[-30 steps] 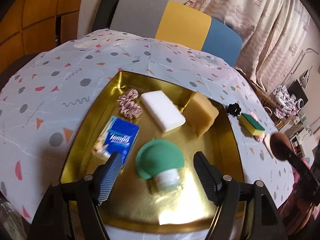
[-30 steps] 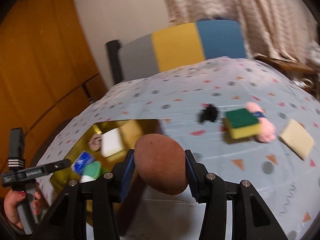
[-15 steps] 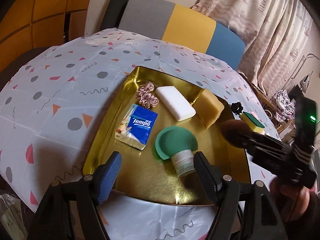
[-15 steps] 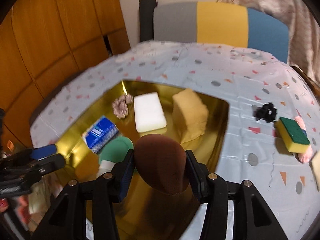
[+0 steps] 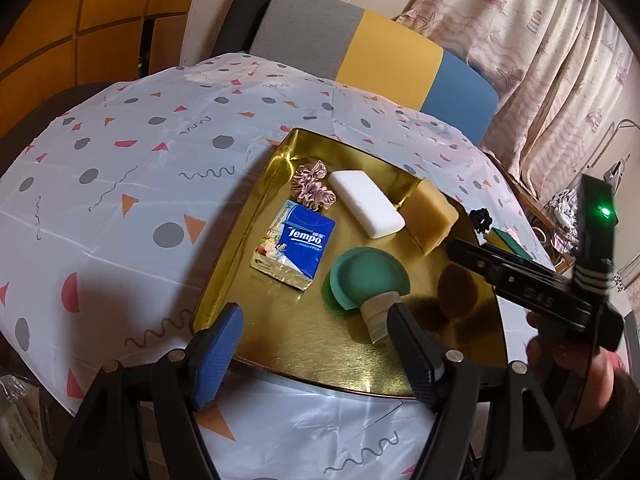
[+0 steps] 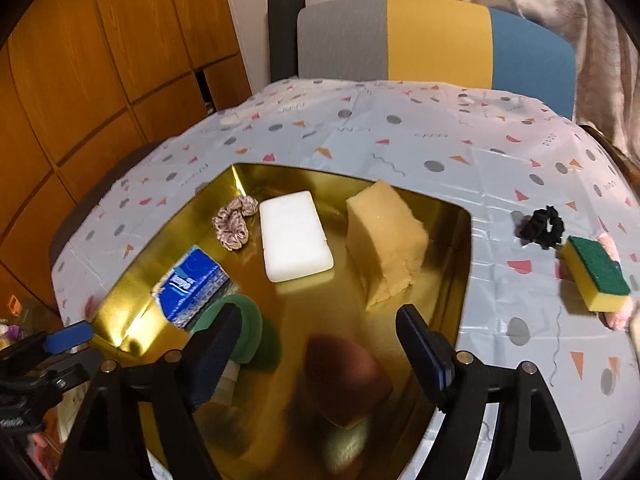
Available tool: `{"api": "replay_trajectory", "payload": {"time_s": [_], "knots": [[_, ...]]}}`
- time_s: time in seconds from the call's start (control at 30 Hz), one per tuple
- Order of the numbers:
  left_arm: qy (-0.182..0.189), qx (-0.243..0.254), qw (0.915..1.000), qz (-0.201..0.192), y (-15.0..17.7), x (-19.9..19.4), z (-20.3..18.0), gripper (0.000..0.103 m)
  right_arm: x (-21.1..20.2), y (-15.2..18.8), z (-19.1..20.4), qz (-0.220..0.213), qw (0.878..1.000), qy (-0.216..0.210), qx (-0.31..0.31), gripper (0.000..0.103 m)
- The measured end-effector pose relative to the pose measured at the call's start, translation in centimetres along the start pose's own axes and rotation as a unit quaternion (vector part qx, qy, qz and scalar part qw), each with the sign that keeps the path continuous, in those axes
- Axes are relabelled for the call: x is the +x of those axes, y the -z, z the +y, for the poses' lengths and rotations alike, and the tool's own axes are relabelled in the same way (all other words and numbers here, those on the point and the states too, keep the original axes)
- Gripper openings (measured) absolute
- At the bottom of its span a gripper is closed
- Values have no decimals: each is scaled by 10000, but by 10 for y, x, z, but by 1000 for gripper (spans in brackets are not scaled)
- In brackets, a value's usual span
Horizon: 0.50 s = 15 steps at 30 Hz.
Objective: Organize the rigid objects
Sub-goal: 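Lower the brown makeup sponge into the tray and open the right gripper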
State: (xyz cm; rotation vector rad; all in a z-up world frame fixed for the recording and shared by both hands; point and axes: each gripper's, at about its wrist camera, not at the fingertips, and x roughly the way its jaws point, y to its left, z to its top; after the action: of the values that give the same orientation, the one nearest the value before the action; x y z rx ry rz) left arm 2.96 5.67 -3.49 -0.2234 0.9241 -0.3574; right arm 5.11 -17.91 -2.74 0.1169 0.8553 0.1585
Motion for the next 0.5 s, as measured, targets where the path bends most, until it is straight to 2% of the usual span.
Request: {"api": "replay_trajectory", "payload": {"time_s": [0.2, 0.5], "knots": [[250, 77, 9996, 62, 2, 2, -13, 75, -35, 10, -15, -308, 9993, 80, 197, 81], [396, 418, 9982, 172, 6, 5, -44, 75, -72, 38, -51, -561, 9965, 401, 475, 82]]}}
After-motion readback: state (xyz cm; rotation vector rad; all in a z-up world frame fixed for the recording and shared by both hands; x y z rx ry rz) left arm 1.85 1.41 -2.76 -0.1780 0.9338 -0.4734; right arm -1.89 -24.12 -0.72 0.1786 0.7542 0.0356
